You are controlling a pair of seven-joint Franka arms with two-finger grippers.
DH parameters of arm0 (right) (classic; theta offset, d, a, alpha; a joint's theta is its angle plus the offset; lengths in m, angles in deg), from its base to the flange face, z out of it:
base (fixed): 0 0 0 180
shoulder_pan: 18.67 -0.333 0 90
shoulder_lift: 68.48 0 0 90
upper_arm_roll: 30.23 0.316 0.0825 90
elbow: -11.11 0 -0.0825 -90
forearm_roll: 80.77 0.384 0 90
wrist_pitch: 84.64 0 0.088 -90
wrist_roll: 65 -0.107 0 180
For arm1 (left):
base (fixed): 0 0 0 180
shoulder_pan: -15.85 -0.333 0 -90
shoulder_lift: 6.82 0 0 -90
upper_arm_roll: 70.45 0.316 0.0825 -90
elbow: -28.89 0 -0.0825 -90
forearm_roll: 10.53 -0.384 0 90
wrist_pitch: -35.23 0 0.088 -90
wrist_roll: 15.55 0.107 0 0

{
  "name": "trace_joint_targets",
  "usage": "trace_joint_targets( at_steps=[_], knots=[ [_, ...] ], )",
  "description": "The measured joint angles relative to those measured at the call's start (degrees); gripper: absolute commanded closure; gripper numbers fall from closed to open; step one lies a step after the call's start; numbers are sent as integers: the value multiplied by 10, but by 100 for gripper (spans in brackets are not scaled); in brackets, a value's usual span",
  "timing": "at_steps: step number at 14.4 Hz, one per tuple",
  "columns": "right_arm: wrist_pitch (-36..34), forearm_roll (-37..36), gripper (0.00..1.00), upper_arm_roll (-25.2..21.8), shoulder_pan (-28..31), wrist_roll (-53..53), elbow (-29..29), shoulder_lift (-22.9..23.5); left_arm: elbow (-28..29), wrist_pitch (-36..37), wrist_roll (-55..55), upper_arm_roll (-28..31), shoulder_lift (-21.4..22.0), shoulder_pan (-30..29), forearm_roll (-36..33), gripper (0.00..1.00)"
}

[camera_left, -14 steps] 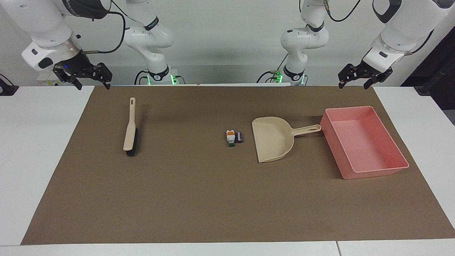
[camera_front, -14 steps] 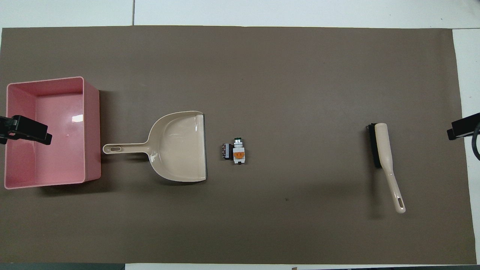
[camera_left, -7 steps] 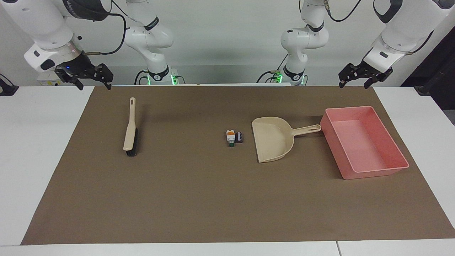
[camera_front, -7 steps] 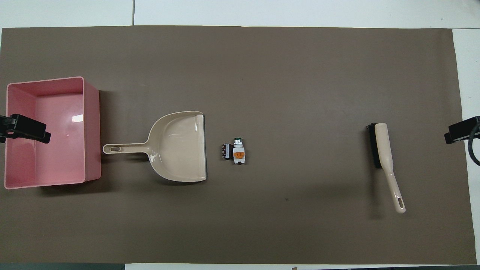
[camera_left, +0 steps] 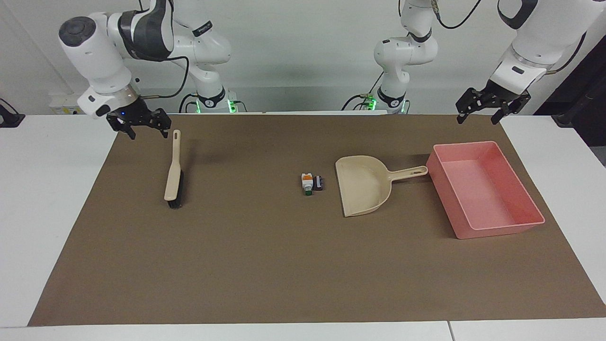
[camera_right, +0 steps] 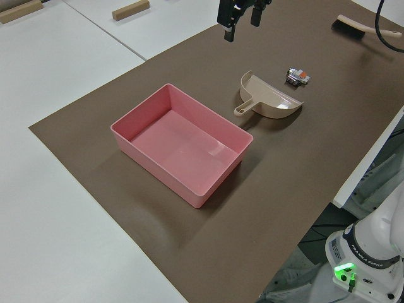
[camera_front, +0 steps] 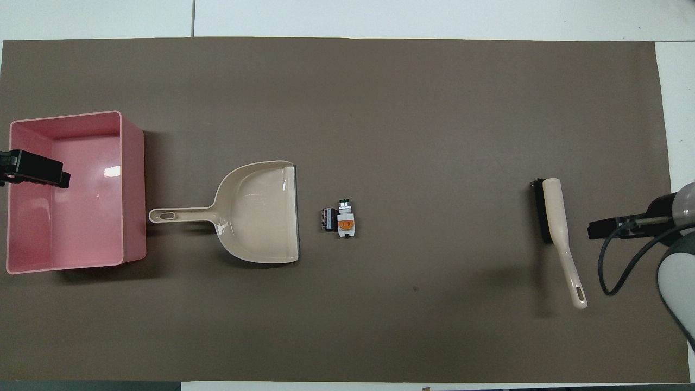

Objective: Clean e-waste and dump in bin
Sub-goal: 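Grasp the dustpan handle with the left gripper while the right gripper reaches the brush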

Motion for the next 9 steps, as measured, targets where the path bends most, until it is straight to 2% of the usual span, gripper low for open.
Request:
trace_joint_targets(
  at_steps=[5, 9],
  knots=[
    [98, 0, 0, -1, 24, 0, -112, 10, 6, -7, 301, -4, 0, 23, 0, 1],
    [146, 1, 5, -1, 25, 0, -141, 38, 48, -27, 491, -7, 2, 63, 0, 3]
  ],
)
